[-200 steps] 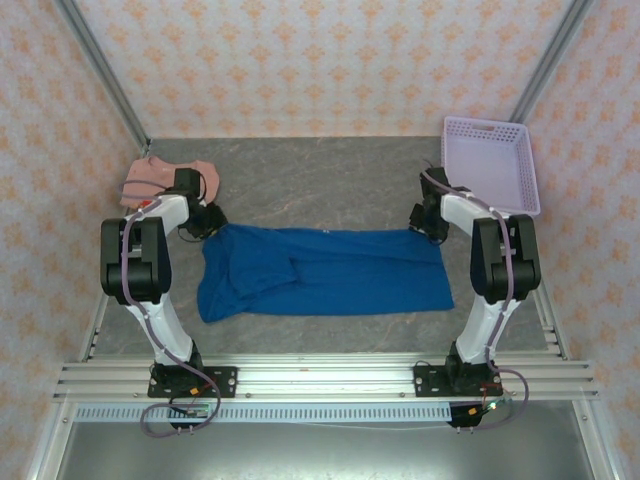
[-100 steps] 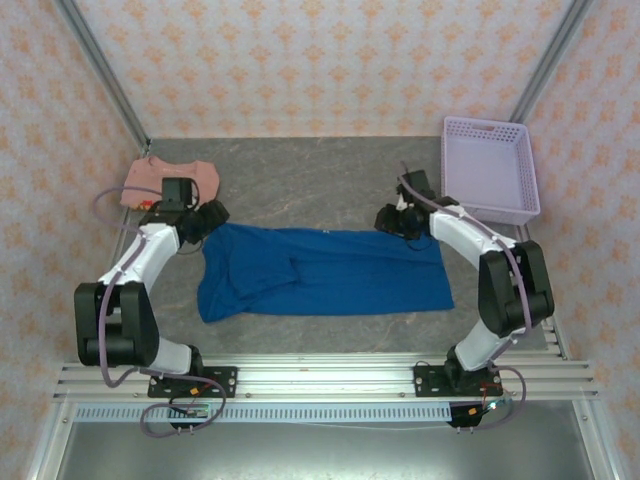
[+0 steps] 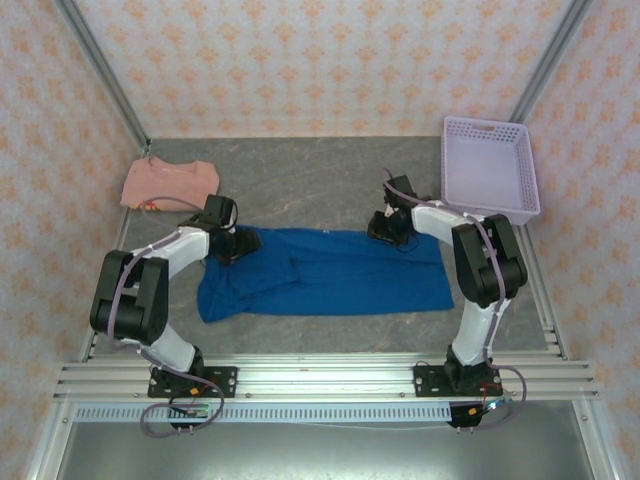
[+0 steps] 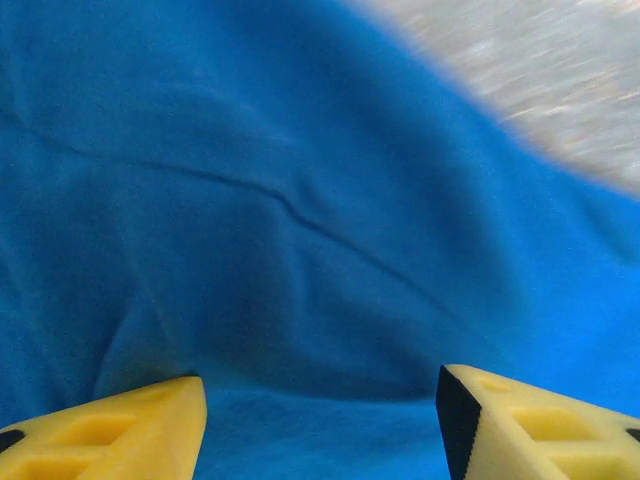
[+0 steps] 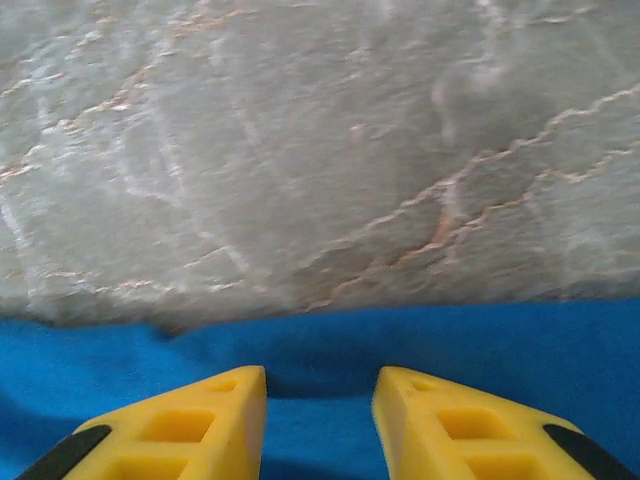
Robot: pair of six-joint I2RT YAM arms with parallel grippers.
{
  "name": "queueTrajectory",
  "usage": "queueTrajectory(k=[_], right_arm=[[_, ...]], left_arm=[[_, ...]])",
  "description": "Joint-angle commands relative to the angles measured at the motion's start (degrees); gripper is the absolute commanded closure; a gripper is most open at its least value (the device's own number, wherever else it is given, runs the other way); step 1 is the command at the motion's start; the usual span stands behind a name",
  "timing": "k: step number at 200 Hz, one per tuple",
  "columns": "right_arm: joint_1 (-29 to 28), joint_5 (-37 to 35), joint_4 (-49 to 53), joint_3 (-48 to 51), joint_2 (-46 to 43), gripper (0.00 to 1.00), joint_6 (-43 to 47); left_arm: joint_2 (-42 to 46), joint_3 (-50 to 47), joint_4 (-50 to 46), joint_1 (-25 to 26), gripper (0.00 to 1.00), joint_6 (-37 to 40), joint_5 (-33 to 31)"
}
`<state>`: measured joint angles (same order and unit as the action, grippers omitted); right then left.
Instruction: Fold the inside-out t-shirt
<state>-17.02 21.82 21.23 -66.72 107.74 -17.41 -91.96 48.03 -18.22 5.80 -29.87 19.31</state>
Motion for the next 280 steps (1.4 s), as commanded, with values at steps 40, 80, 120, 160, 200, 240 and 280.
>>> queueTrajectory(k=[40,80,120,160,200,240,280], right_arm=[[4.1,-5.34,5.7,-3.45,1.97,0.65,1.4],[3.89,-1.92,4.73,-3.31,-4.24,0.6,3.92],[-0.47,-0.73,1.35,3.13,-13.86,0.54,4.86],[-7.21,2.89,-5.64,8.32,-18.17,0.42,3.98],[-13.61,7.88,-9.83,8.36,-16.73,0.37,3.3],[-13.89,8.75,-11.68,9.72,-15.31,0.38,2.39],[-13.84,9.0,-11.89,10.19,-15.32,0.38,2.25]], left_arm=[[1.31,-4.3,0.07,-2.64,0.36,2.98,-3.78],[8.24,-2.37,-1.66,-2.66,0.33,2.98,-2.62],[16.79,-3.9,-5.35,-3.45,0.18,2.1,-8.25],[20.24,-6.96,-8.34,-9.36,0.04,1.73,-11.88],[15.84,-6.48,-7.05,-12.99,0.0,2.77,-4.93],[10.9,-5.64,-5.6,-12.95,0.0,5.47,-2.61],[6.21,-6.12,-2.77,-12.77,0.0,5.59,1.51]])
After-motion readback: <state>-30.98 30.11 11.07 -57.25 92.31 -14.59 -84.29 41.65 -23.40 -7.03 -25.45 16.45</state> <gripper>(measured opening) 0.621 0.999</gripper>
